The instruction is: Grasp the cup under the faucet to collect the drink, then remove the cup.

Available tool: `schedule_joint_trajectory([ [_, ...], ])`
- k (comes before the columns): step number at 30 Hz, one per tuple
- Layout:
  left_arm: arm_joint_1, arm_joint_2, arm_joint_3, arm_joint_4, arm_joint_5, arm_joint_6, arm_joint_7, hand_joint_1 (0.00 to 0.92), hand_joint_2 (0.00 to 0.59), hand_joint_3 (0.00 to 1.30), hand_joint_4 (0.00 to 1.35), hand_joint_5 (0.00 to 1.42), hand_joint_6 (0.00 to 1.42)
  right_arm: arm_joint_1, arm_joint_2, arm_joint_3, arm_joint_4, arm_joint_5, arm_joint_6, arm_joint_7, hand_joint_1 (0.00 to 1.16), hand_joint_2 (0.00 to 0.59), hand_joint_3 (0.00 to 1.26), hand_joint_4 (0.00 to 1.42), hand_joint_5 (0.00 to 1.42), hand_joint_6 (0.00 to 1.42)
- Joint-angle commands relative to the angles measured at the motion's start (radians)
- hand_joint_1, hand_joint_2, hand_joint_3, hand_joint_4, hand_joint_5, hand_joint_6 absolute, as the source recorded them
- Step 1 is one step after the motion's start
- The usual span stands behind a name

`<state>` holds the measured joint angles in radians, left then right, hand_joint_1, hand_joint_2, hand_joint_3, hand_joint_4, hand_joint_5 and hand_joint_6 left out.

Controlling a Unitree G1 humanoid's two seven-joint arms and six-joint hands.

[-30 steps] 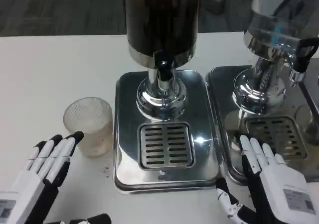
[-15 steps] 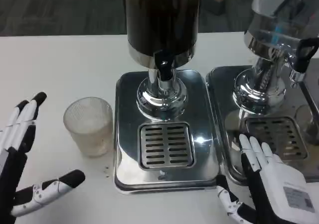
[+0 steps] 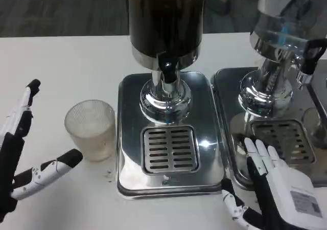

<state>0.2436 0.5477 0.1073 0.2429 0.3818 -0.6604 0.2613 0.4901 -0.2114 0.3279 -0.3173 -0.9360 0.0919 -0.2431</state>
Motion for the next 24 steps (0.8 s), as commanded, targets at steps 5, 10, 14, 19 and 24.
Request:
schedule_joint_trajectory([
  [5, -0.082, 0.012, -0.018, 0.069, -0.009, 0.001, -0.093, 0.14, 0.005, 0.0, 0.0, 0.11, 0.25, -0.016, -0.013, -0.003, 0.007, 0.02, -0.007, 0.012, 0.37, 0.473, 0.04, 0.0, 0.0, 0.09],
  [10, -0.127, 0.013, -0.036, 0.122, -0.003, -0.006, -0.117, 0.155, 0.008, 0.01, 0.01, 0.12, 0.27, -0.02, -0.012, 0.003, 0.011, 0.025, -0.007, 0.012, 0.37, 0.477, 0.05, 0.0, 0.0, 0.09],
  [14, -0.174, 0.011, -0.048, 0.188, -0.028, -0.012, -0.146, 0.161, 0.009, 0.02, 0.01, 0.13, 0.27, -0.021, -0.007, 0.006, 0.015, 0.027, -0.006, 0.008, 0.37, 0.478, 0.05, 0.0, 0.0, 0.09],
  [19, -0.228, 0.012, -0.061, 0.272, -0.047, -0.029, -0.183, 0.165, 0.011, 0.03, 0.02, 0.14, 0.28, -0.019, -0.003, 0.011, 0.016, 0.027, -0.006, 0.003, 0.37, 0.479, 0.05, 0.0, 0.0, 0.11],
  [24, -0.269, 0.007, -0.068, 0.336, -0.069, -0.035, -0.218, 0.165, 0.011, 0.03, 0.02, 0.14, 0.28, -0.013, -0.003, 0.009, 0.012, 0.028, -0.007, 0.0, 0.37, 0.478, 0.06, 0.0, 0.0, 0.11],
])
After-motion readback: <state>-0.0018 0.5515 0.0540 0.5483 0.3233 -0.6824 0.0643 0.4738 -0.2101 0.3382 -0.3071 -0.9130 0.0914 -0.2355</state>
